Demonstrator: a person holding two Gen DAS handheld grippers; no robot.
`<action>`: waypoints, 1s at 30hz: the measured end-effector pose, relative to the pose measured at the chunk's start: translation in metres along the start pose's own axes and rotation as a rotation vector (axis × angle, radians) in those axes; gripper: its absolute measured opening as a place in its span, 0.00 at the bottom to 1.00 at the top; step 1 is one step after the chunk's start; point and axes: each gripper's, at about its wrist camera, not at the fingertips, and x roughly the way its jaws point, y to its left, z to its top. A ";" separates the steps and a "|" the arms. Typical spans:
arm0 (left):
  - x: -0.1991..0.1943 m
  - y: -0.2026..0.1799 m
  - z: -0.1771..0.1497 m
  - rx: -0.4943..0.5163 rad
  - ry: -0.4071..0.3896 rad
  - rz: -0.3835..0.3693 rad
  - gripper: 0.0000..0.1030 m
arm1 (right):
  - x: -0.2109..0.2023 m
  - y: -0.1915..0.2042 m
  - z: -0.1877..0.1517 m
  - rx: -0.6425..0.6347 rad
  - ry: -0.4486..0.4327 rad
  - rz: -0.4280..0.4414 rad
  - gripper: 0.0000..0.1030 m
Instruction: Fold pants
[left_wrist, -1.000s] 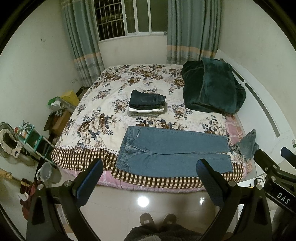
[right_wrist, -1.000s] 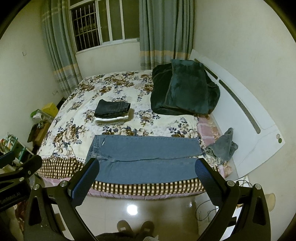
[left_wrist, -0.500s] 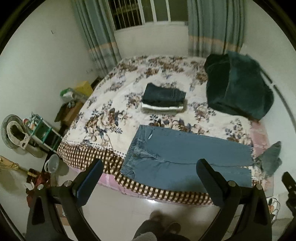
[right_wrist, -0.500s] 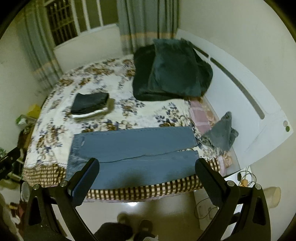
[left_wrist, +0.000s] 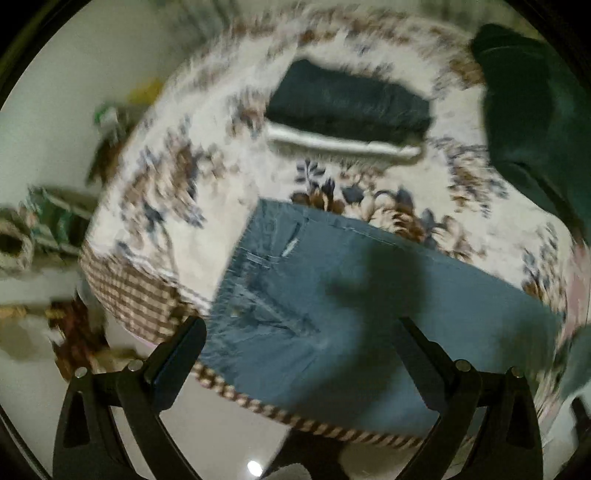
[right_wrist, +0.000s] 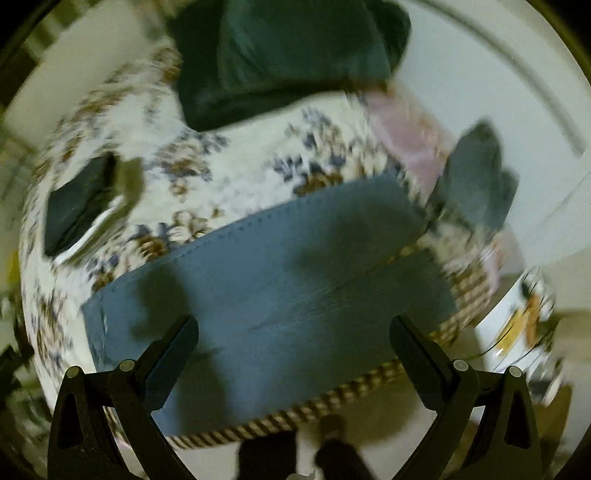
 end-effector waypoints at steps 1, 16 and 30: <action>0.027 -0.004 0.017 -0.028 0.048 -0.003 1.00 | 0.022 0.000 0.012 0.028 0.025 0.015 1.00; 0.288 -0.067 0.121 -0.319 0.477 -0.108 0.62 | 0.321 -0.045 0.143 0.548 0.285 0.010 0.99; 0.169 -0.072 0.083 -0.254 0.213 -0.173 0.06 | 0.341 -0.042 0.138 0.509 0.216 0.059 0.07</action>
